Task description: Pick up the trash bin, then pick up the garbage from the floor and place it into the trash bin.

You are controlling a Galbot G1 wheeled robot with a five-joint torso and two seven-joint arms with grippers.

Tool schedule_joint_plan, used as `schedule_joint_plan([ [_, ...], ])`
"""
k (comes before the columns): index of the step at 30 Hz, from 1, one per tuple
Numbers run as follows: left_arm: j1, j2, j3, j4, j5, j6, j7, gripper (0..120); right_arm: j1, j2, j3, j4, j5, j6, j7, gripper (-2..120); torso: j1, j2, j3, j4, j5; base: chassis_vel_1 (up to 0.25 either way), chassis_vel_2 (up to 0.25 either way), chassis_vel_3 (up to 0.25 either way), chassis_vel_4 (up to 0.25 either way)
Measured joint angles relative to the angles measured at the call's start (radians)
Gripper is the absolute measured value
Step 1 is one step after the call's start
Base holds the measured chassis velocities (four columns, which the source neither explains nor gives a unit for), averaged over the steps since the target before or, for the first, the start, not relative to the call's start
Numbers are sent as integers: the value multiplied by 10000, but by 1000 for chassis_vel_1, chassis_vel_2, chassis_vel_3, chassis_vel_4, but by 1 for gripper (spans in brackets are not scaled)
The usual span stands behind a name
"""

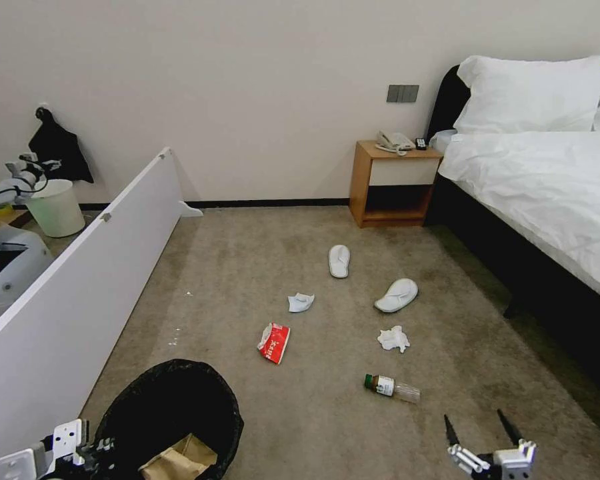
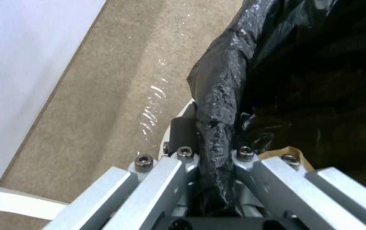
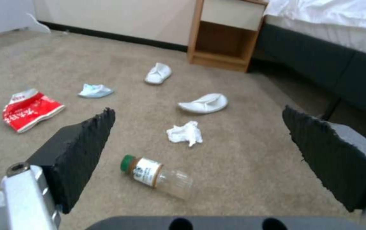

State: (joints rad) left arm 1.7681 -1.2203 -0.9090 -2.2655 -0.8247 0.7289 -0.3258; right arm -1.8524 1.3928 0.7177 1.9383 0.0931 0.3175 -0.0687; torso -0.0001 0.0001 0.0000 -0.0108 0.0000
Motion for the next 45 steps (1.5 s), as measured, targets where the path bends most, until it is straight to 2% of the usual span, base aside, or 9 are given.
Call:
schedule_joint_plan([
  [8,-219,-175,39,15,-111,40,-55,2,-13,34,-37,-53,70,2,-43,100,0,0,0,0,0,0,0,0,0],
  [19,-205,-106,-84,-16,-225,54,-84,2,-64,-27,-30,29,127,-12,-84,100,0,0,0,0,0,-14,10,10,-17],
  [45,-231,1,-124,-47,-374,67,-143,2,-159,-92,14,128,197,23,-237,100,1,0,1,0,0,-73,73,72,-72],
])
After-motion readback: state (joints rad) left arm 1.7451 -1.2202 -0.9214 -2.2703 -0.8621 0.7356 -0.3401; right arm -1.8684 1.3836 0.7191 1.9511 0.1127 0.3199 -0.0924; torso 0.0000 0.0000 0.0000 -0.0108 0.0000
